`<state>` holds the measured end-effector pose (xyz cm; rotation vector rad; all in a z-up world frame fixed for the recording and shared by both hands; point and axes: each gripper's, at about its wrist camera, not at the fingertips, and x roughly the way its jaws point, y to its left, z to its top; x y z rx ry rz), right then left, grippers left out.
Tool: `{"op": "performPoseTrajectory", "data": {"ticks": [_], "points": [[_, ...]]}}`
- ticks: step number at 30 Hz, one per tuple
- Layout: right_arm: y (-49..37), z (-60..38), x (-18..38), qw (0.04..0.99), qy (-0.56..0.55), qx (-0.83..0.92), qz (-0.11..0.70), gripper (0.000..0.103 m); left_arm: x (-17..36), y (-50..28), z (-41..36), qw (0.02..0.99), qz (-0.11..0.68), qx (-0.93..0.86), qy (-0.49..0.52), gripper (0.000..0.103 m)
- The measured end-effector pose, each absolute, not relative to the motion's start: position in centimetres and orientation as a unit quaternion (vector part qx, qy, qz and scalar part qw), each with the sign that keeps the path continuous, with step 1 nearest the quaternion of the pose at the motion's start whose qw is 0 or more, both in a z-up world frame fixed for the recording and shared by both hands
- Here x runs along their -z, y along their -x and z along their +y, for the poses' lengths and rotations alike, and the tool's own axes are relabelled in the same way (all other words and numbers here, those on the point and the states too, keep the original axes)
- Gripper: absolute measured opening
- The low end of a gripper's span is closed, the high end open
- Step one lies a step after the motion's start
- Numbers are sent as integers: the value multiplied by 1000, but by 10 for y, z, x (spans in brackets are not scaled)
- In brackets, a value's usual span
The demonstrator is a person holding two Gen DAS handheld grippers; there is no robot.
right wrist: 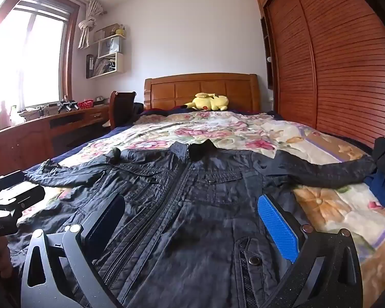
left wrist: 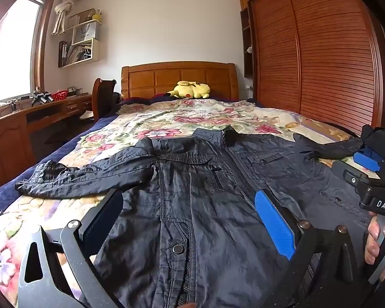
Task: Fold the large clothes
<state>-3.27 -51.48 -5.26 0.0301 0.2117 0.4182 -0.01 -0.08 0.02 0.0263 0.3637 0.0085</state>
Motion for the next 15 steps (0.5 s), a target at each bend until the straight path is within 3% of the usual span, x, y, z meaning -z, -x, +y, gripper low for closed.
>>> {"op": "performPoseTrajectory", "data": {"ticks": [15], "points": [[32, -512, 53, 972, -12, -207, 112, 103, -3, 0, 0, 984, 178, -5, -8, 103]]}}
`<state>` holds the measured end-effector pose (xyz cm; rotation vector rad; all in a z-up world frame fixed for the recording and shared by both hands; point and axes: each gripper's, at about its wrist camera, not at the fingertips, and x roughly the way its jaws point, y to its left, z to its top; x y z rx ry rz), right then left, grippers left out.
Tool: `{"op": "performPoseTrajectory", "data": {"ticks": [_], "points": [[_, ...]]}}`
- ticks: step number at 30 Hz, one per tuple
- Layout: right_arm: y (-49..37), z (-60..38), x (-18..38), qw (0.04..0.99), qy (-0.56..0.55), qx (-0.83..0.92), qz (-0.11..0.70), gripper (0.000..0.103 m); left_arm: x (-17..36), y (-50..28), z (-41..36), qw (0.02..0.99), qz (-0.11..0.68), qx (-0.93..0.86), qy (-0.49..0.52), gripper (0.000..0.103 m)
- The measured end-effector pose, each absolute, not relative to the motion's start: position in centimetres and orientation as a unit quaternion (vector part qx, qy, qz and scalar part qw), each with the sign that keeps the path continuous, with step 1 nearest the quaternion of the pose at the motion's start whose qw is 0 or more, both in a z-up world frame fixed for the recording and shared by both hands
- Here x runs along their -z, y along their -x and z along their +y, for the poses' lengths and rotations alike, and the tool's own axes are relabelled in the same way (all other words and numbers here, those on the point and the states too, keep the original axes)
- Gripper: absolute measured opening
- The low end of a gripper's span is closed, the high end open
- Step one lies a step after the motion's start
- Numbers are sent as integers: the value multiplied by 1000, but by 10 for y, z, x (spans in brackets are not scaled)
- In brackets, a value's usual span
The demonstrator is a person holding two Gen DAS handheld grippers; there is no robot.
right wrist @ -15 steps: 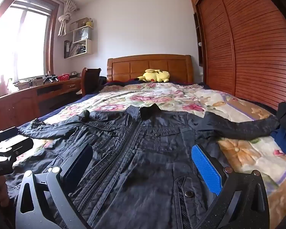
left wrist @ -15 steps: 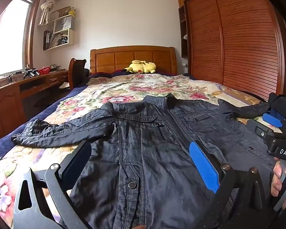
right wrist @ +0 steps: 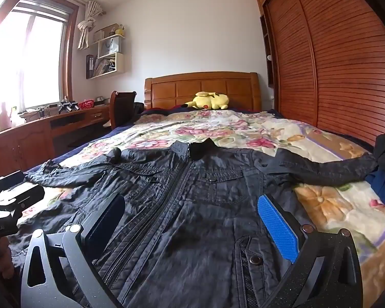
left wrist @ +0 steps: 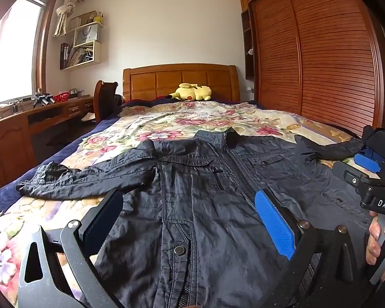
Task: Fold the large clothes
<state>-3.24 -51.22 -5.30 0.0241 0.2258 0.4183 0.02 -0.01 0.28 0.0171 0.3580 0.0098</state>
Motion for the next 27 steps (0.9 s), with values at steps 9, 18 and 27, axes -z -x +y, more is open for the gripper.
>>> {"op": "performPoseTrajectory", "data": {"ticks": [9, 18, 27], "points": [[33, -513, 53, 972, -10, -206, 110, 103, -3, 3, -2, 985, 170, -13, -7, 103], [34, -512, 54, 972, -11, -207, 110, 103, -3, 3, -1, 985, 169, -13, -6, 103], [33, -513, 55, 972, -12, -207, 111, 103, -4, 3, 0, 986, 169, -13, -7, 103]]}}
